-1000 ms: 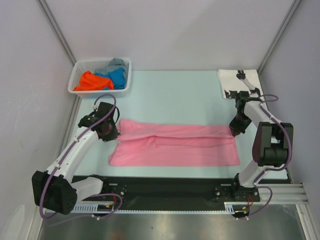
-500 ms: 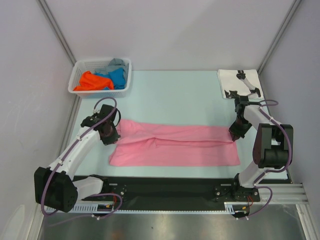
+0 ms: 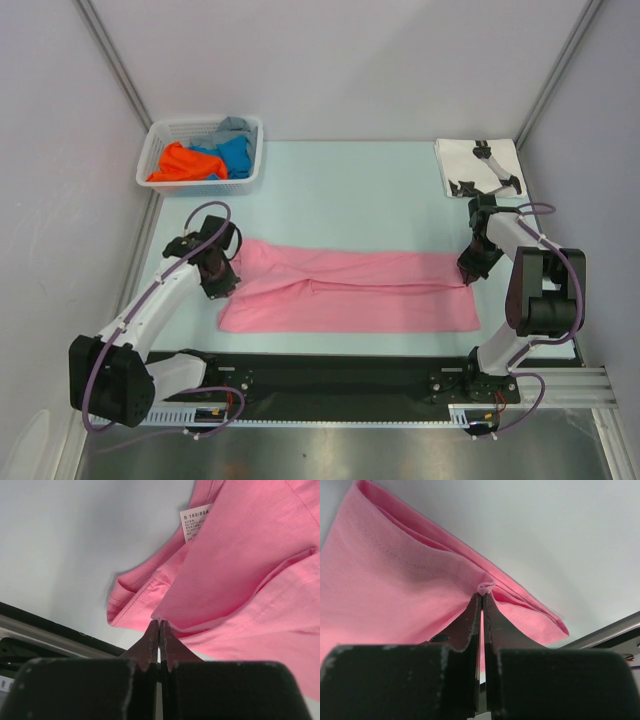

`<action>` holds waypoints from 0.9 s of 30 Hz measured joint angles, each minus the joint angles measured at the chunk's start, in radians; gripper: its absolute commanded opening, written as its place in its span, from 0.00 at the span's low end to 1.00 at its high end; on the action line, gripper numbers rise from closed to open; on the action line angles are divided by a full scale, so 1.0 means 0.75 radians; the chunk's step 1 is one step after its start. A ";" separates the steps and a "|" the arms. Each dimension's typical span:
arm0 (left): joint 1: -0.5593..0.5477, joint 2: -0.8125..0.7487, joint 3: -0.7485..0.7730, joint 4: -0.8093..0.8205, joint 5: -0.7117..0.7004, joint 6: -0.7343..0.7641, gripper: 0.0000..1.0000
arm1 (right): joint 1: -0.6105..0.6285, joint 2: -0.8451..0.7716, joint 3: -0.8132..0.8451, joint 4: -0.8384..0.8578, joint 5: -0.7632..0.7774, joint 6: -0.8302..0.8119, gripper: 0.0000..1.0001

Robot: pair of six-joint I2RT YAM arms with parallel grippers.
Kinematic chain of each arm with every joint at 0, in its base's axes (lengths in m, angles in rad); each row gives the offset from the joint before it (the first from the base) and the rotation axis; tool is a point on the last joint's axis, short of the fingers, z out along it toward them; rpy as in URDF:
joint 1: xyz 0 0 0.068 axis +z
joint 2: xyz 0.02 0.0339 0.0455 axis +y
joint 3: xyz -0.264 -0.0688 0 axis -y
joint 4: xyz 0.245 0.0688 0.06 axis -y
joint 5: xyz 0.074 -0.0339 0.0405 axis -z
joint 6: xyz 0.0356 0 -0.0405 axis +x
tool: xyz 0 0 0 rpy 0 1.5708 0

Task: Fold and stack the t-shirts
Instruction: Fold the tshirt

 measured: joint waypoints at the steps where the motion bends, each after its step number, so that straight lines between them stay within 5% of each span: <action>1: 0.000 -0.012 -0.002 -0.006 0.007 -0.011 0.00 | 0.000 0.000 0.000 0.001 0.000 0.000 0.00; 27: 0.000 -0.114 -0.156 -0.033 0.078 -0.109 0.01 | 0.000 0.001 -0.001 0.018 0.006 -0.001 0.01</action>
